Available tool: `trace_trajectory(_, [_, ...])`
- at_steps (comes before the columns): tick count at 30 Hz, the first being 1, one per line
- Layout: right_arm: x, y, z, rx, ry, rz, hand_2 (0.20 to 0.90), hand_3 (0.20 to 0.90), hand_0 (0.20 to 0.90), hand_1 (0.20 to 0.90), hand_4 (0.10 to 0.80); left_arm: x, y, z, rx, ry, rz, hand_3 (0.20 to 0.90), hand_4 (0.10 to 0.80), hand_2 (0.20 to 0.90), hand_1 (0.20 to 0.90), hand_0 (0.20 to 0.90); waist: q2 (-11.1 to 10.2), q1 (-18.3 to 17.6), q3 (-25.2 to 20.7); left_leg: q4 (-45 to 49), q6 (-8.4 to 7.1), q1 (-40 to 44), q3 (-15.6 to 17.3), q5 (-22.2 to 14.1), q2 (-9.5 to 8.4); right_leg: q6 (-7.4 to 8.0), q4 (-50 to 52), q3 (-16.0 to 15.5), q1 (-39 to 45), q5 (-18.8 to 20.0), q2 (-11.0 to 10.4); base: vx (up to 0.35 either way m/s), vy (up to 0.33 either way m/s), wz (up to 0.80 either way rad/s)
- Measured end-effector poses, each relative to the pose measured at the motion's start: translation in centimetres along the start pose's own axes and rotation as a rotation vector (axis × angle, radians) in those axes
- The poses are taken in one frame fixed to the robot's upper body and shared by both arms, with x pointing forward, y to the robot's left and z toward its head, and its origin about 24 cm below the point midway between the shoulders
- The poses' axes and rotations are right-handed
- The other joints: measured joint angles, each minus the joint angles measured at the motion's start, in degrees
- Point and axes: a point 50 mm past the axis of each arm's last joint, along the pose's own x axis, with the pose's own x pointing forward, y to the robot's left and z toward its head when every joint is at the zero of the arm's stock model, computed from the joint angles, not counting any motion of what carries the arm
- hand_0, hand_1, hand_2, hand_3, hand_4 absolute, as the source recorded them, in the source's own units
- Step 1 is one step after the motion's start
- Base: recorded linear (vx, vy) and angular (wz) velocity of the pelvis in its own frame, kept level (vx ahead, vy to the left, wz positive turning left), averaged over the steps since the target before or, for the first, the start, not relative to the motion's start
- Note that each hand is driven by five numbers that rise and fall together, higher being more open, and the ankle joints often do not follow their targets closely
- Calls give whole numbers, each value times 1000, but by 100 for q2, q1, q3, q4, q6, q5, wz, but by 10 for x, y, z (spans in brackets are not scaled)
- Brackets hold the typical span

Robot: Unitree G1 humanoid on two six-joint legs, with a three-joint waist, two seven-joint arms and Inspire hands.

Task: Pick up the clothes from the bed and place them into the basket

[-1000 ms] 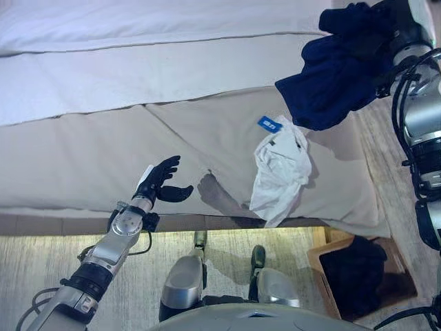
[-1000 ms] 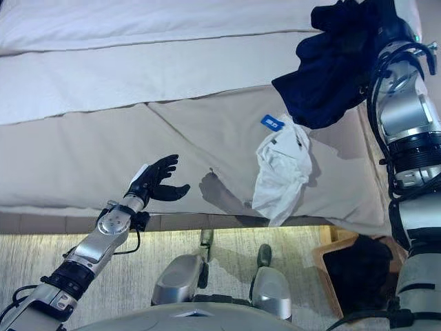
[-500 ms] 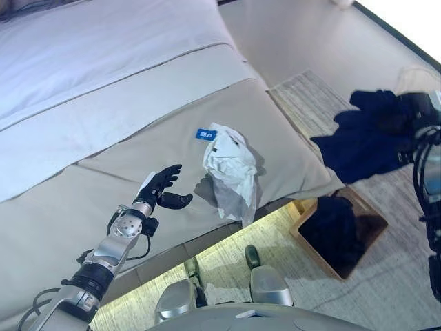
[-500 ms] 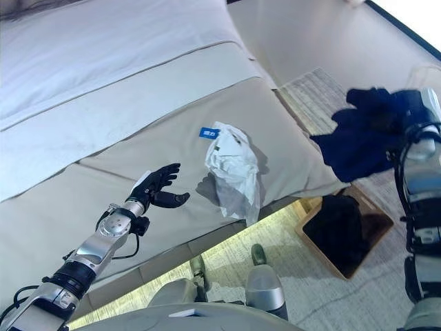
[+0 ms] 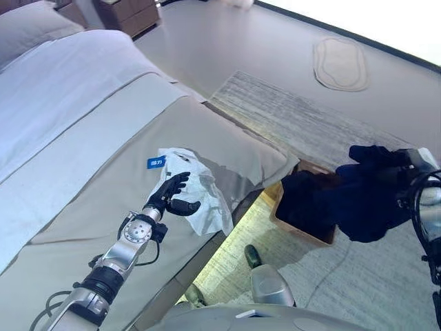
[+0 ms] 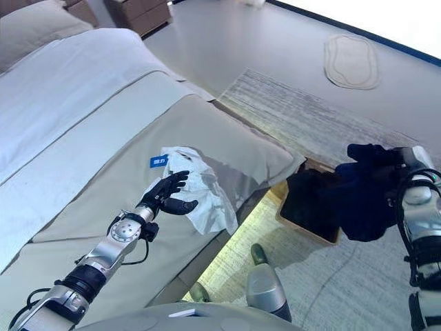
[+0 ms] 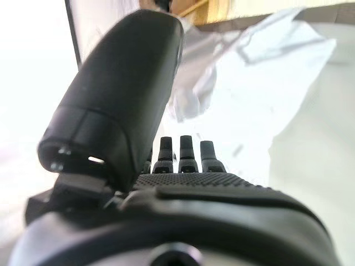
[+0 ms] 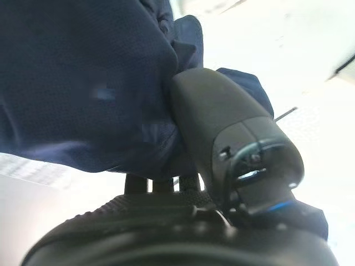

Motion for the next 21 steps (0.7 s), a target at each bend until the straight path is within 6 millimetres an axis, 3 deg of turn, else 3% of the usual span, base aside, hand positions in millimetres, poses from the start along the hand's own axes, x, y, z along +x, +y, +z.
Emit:
trace_trajectory(5, [1, 2, -11, -10, 47, -11, 300, 200, 300, 300, 100, 1, -10, 0, 1, 1, -36, 900, 800, 900, 900, 900, 241, 72, -67, 1, -10, -32, -93, 17, 88, -28, -68, -33, 30, 50, 84, 22, -58, 1])
trace_trajectory(11, [3, -3, -14, 12, 60, -64, 300, 200, 300, 300, 100, 0, -13, -1, 6, 4, -56, 900, 800, 900, 900, 900, 614, 170, -31, 0, -12, -177, -248, 17, 42, -25, -69, -169, -30, 48, -13, 16, -30, 14])
trace_trajectory(17, [4, -5, -12, 12, 43, -105, 300, 200, 300, 300, 100, 0, -20, -1, 8, 4, -89, 900, 800, 900, 900, 900, 827, 270, 21, 0, -14, -341, -385, 37, -29, 10, -94, -296, -117, 21, -87, 18, -23, 12])
trace_trajectory(19, [4, -4, -13, 12, 46, -103, 764, 741, 764, 764, 641, 0, -22, -1, 3, 4, -95, 900, 800, 900, 900, 900, 836, 321, 60, 0, -10, -351, -397, 47, -35, -10, -72, -310, -117, 36, -96, 14, -35, 6])
trace_trajectory(20, [4, -3, -14, 13, 51, -101, 900, 900, 900, 900, 800, 0, -23, -1, 0, 5, -97, 900, 800, 900, 900, 900, 833, 349, 62, 1, -10, -351, -401, 48, -35, -11, -71, -317, -114, 37, -96, 11, -39, 3])
trace_trajectory(21, [4, -3, -15, 13, 55, -102, 900, 900, 900, 900, 800, 0, -23, -1, -3, 5, -97, 900, 800, 900, 900, 900, 832, 366, 64, 1, -9, -355, -421, 49, -33, -10, -71, -339, -106, 36, -98, 5, -39, 6])
